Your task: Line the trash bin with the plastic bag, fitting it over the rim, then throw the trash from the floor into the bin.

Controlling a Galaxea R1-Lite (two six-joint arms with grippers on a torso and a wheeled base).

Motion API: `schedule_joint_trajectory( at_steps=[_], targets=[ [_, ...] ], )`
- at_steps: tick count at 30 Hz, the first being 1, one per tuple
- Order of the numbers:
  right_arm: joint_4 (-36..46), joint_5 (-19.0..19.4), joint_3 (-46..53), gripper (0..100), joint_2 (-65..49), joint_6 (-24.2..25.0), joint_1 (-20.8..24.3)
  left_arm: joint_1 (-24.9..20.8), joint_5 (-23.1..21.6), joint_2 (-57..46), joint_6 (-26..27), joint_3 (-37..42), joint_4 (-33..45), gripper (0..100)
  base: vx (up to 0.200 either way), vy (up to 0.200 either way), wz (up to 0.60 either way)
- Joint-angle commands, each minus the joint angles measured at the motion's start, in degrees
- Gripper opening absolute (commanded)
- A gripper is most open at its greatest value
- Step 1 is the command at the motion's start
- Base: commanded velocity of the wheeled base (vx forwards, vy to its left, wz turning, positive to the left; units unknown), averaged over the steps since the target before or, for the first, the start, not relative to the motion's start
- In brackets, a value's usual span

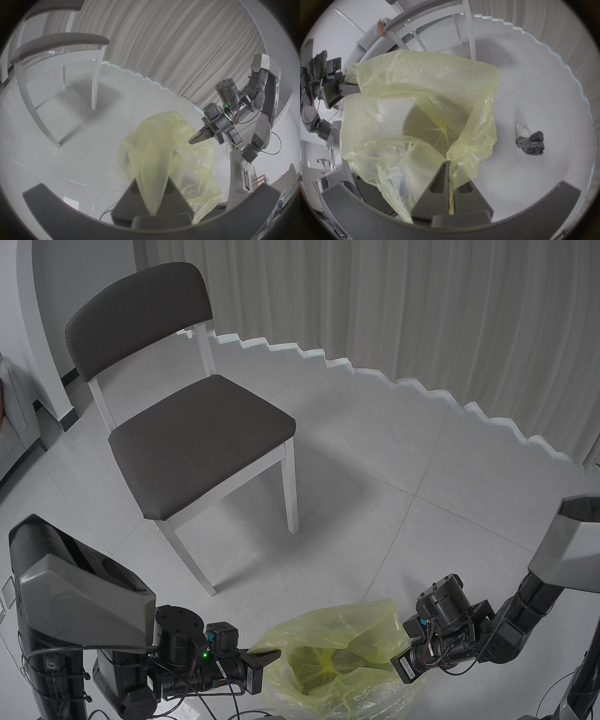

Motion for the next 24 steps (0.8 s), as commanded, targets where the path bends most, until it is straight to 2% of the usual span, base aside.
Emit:
schedule_joint_trajectory(
  at_steps=[1, 10, 13, 16, 24],
  targets=[
    [-1.4, 0.0, -1.8, 0, 6.4, -0.2, -0.8, 0.8, -0.1, 3.9, -0.1, -1.8, -1.0, 0, 0.0, 0.0, 0.0],
    [-2.0, -0.2, -2.8, 0, 9.5, -1.0, -1.7, 0.7, 0.1, 11.5, -0.1, -7.1, -1.0, 0, 0.0, 0.0, 0.0],
    [-2.0, -2.1, -3.2, 0, 10.4, -2.1, -2.3, 0.8, 0.0, 13.8, -0.1, -9.5, -1.0, 0, 0.0, 0.0, 0.0],
    [-2.0, -3.3, -4.1, 0, 11.8, -2.9, -2.6, 1.4, 0.0, 15.8, -0.1, -11.4, -1.0, 0, 0.0, 0.0, 0.0],
    [-1.7, -3.4, -7.8, 0, 12.7, -4.4, -4.7, 4.8, -0.2, 16.8, -1.8, -14.6, -1.0, 0, 0.0, 0.0, 0.0]
  ],
)
